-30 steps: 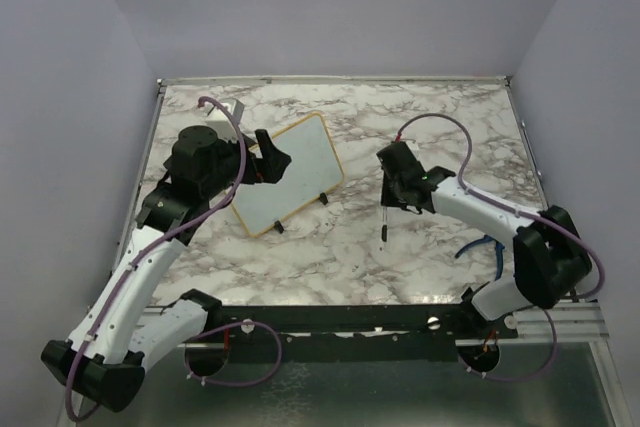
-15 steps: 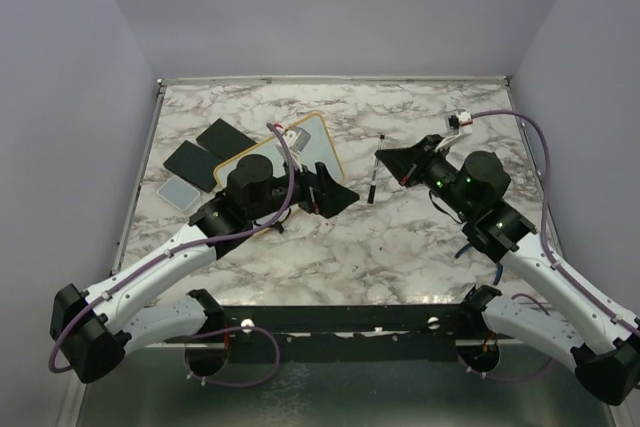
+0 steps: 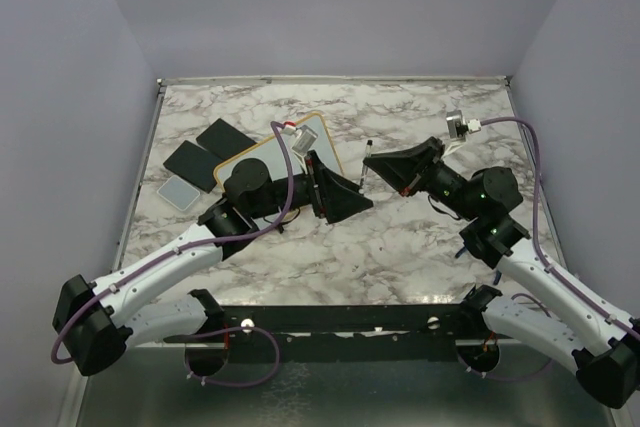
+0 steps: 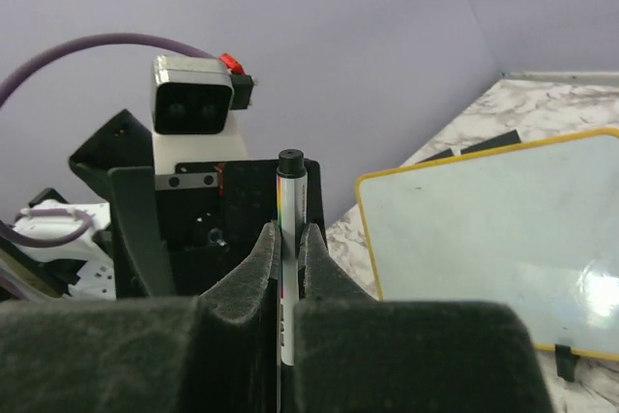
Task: Write a sentence on the whiteboard
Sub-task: Open the whiteboard marker at the center of the board.
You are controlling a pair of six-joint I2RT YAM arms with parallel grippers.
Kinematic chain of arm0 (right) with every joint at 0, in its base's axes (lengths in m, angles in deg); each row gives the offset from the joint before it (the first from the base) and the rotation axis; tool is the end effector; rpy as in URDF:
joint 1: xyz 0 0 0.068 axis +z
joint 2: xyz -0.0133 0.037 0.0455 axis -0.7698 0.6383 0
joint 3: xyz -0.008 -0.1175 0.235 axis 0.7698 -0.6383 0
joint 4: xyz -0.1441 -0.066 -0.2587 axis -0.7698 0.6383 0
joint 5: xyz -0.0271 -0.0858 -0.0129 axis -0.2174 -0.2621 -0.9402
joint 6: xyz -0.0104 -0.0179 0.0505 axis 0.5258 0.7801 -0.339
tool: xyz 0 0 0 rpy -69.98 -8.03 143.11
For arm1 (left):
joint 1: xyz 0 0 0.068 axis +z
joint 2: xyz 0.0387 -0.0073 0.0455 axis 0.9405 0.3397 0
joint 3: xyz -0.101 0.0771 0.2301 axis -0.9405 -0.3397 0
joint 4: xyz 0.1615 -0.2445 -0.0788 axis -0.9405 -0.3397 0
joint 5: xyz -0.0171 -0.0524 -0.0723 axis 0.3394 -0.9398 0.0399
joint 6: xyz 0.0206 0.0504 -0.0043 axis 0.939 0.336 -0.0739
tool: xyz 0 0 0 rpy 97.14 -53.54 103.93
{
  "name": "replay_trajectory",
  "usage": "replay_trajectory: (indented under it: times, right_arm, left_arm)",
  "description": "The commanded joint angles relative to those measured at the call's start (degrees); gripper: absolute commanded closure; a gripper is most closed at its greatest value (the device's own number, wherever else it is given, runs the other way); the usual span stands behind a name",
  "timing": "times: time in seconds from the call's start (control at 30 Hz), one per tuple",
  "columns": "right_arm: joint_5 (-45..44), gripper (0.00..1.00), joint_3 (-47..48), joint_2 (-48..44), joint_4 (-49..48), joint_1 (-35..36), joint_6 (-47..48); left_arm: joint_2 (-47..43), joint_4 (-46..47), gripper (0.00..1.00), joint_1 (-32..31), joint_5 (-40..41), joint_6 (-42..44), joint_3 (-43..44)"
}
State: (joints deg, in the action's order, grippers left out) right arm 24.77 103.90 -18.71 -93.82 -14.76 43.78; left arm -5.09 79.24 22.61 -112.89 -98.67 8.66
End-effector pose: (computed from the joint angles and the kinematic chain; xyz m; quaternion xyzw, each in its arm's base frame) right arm 0.1987 0.1570 0.3554 -0.1143 0.5940 0.5619 0.5643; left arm 0.1867 -0.2286 0.3342 0.2012 0.6470 -0.6201 0.3953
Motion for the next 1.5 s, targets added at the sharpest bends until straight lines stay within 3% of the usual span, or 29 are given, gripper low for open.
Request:
replay_trajectory:
  times: [0.0,0.37,0.63,0.7,0.87,0.97,1.17,1.47]
  right_arm:
    - [4.31,1.0,0.18,-0.49,-6.96,0.28,-2.71]
    - [4.94,1.0,-0.07,-0.52,-8.7,0.28,-3.77]
    - [5.01,1.0,-0.31,-0.51,-7.93,0.19,-3.64]
    - [4.61,0.99,-0.06,-0.61,-6.55,0.29,-3.7]
    - [3.57,0.53,0.65,-0.91,-3.02,0.28,-3.55]
    - [2.31,0.41,2.06,-0.34,1.73,0.29,-2.76]
    - [4.42,0.41,5.71,4.21,8.69,0.29,-2.63]
    - [7.94,0.6,6.06,6.6,8.14,0.29,-4.32]
  left_arm:
    - [0.63,3.89,0.3,-0.5,-6.19,-0.75,-0.98]
    - [1.2,4.29,0.57,-0.88,-7.97,-0.88,-1.54]
    - [1.24,5.16,1.0,-1.43,-8.18,-0.49,-2.32]
    - [0.81,5.13,1.0,-1.43,-7.56,0.09,-2.8]
    - [-1.29,4.85,1.0,-1.48,-2.68,1.97,-4.8]
    - [-2.36,3.21,1.0,-1.47,0.96,3.38,-5.09]
    - [-1.57,-0.11,1.0,-1.5,3.23,5.06,-4.32]
    - [-0.96,-1.59,1.0,-1.43,4.21,5.45,-4.31]
